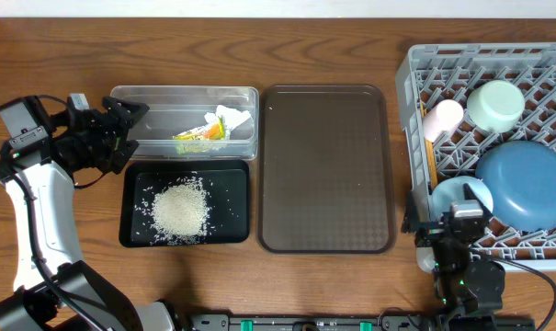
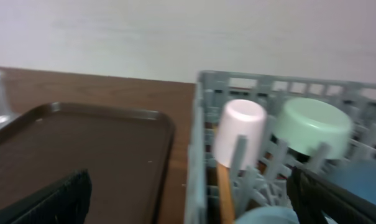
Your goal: Sort waste into correct bins and load items into the dishwasher rack
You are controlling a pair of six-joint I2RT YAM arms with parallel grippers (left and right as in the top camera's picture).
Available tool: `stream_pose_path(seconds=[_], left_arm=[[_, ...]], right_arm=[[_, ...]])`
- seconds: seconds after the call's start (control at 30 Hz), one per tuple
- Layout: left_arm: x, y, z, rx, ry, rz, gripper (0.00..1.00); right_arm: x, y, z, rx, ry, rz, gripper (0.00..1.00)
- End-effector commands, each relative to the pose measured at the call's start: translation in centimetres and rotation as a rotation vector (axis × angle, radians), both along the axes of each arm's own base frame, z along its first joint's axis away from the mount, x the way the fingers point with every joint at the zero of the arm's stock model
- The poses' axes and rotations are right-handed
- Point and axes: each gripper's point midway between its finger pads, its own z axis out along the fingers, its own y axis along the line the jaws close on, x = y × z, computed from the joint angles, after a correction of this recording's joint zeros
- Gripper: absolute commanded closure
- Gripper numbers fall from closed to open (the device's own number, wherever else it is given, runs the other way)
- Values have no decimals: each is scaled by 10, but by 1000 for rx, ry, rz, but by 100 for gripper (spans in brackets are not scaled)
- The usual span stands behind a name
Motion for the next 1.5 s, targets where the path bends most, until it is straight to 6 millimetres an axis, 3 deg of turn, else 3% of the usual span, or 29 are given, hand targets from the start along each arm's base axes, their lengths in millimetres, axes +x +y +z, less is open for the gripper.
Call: stream_pose_path(seconds=[0.0, 1.33, 1.47], left_arm=[[1, 0, 4, -11, -7, 2, 6], [1, 0, 4, -11, -7, 2, 6], [0, 11, -5, 55, 23, 38, 6]], right_arm=[[0, -18, 1, 51, -8, -106, 1], [0, -19, 2, 74, -10, -113, 1], [0, -19, 2, 74, -10, -113, 1]])
